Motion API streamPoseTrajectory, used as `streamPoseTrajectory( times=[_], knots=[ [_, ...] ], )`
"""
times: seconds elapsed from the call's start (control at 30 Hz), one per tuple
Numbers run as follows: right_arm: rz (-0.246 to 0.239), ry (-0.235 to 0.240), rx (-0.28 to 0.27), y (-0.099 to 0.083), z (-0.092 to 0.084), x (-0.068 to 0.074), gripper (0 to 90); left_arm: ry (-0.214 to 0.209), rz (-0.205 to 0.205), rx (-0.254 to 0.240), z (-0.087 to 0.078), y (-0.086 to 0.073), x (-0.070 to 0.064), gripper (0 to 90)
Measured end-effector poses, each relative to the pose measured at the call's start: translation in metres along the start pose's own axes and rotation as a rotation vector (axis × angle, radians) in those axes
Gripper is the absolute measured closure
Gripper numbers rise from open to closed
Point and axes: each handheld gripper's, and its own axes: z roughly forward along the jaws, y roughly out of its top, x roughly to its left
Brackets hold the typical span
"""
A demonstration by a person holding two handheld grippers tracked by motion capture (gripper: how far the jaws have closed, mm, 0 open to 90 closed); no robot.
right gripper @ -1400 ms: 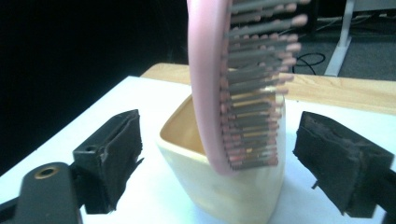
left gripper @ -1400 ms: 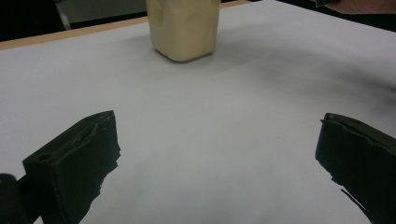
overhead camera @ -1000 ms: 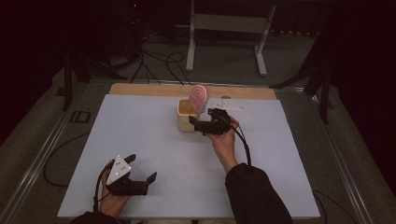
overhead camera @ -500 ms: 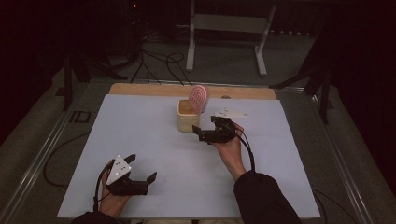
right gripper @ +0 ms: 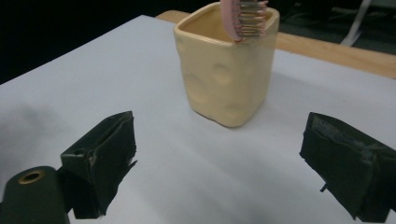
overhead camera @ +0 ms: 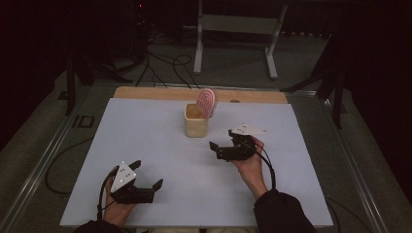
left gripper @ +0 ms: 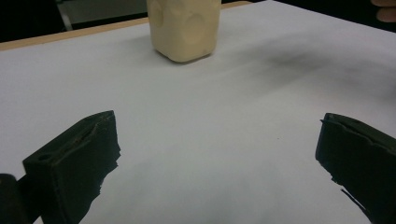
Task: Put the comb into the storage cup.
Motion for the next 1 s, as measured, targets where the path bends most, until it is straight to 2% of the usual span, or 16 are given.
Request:
streamPoseTrajectory(
  times=[0.13, 0.27, 0.33, 0.43, 0.6, 0.8, 1.0],
  knots=[
    [0.003, 0.003, -0.025, -0.006, -0.011, 0.002, 10.9, -0.001, -0.002, -0.001, 0.0, 0.0, 0.0, 0.2],
    [-0.035, -0.026, -0.042, -0.019, -0.029, 0.007, 11.2, 0.001, -0.002, -0.002, -0.001, 0.0, 0.0, 0.2],
    [-0.041, -0.031, -0.072, -0.024, -0.037, 0.01, 12.5, 0.003, -0.003, -0.004, -0.001, 0.0, 0.0, 0.2],
    [-0.069, -0.046, -0.074, -0.031, -0.045, 0.012, 12.3, 0.007, -0.004, -0.004, -0.001, 0.0, 0.001, 0.2],
    [-0.087, -0.059, -0.095, -0.039, -0.062, 0.012, 10.7, 0.012, -0.007, -0.012, -0.002, 0.0, 0.001, 0.2],
    [-0.124, -0.082, -0.073, -0.046, -0.077, 0.012, 9.2, 0.028, -0.01, -0.027, -0.004, 0.001, 0.002, 0.2],
    [-0.11, -0.091, -0.083, -0.058, -0.09, 0.009, 9.1, 0.049, -0.02, -0.047, -0.008, 0.002, 0.004, 0.2]
  ],
)
